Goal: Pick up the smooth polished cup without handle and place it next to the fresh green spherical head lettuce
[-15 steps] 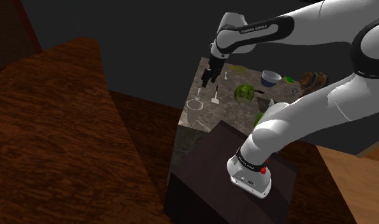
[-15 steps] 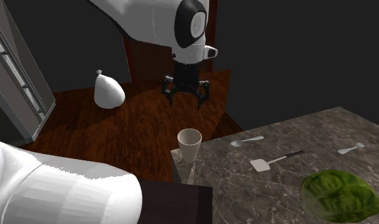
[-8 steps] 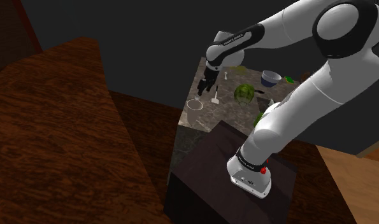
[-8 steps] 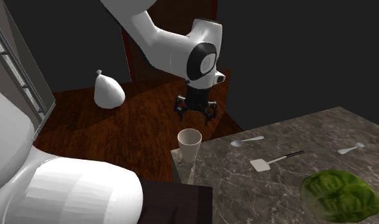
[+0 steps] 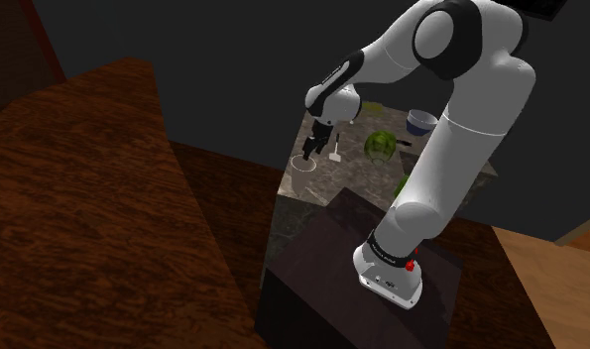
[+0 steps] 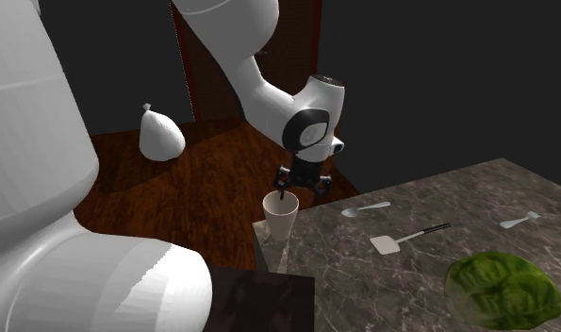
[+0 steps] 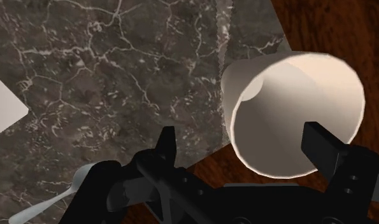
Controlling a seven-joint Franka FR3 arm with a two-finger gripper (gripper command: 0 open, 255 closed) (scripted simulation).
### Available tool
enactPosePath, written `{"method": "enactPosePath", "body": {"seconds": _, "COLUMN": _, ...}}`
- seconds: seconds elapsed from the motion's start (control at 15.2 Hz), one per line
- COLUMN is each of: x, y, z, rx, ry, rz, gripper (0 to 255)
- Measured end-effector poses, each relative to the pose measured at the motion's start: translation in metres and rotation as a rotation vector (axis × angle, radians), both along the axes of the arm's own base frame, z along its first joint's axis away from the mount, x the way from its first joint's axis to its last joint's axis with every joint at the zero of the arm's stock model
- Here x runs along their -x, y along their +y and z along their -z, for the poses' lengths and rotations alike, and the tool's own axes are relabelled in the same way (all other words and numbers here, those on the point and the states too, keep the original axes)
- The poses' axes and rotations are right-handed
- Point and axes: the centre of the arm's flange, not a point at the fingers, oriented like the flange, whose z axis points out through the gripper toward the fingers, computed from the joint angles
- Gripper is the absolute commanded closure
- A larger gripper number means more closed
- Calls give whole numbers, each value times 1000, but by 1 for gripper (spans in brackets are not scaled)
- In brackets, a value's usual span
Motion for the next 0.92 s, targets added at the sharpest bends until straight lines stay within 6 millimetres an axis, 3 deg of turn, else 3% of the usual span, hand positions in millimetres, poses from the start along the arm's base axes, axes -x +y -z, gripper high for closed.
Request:
{"method": "enactPosePath", "body": {"seconds": 0.4, "x": 0, "y": 4, "z": 33, "rx": -1, "ry": 0, "rz": 1, "gripper": 0}}
{"method": "enactPosePath", "body": {"seconds": 0.86, "x": 0, "y": 4, "z": 37, "rx": 0, "ry": -1, "rz": 1, "gripper": 0}}
{"method": "enactPosePath", "body": {"seconds": 0.92, "x": 0, "y": 4, "z": 37, "rx": 0, "ry": -1, "rz": 1, "gripper": 255}}
